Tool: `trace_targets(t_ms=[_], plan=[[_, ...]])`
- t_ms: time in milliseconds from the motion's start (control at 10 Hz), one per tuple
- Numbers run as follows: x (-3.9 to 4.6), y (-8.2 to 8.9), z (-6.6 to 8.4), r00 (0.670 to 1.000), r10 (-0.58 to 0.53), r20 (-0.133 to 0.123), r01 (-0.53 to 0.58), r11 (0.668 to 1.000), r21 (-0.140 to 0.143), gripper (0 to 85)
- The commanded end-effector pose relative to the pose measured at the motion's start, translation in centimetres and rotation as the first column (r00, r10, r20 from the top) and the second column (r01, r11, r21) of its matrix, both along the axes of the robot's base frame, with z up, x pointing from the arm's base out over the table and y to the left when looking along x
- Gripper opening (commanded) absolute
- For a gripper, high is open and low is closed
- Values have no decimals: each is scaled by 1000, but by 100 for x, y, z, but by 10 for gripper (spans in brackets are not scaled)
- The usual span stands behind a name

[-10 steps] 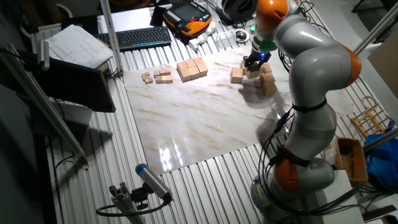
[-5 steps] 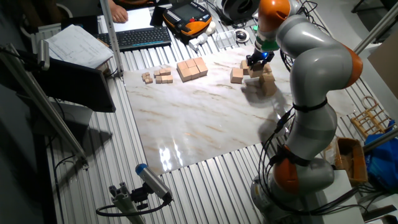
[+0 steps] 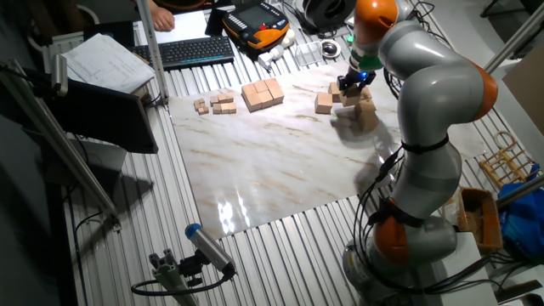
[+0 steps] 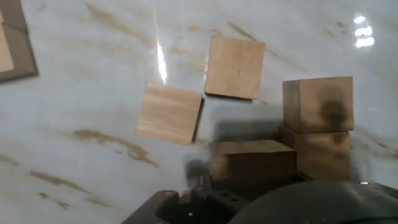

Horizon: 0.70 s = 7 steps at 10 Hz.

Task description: Stack the blocks into a pyramid shape

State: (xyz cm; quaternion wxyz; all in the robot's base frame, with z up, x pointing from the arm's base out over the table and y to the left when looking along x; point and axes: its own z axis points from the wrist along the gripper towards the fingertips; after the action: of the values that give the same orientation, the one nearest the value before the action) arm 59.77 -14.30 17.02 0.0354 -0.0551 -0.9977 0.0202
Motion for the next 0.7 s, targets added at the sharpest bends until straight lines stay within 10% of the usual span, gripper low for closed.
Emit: trace_targets(t_ms=[0, 300, 600], plan=[[-2, -4, -2, 1000, -6, -23, 6, 1000, 2, 0], [-2, -4, -2, 1000, -25, 1, 26, 999, -25, 0], [129, -300, 163, 999, 21, -47, -22, 1000, -4, 0]])
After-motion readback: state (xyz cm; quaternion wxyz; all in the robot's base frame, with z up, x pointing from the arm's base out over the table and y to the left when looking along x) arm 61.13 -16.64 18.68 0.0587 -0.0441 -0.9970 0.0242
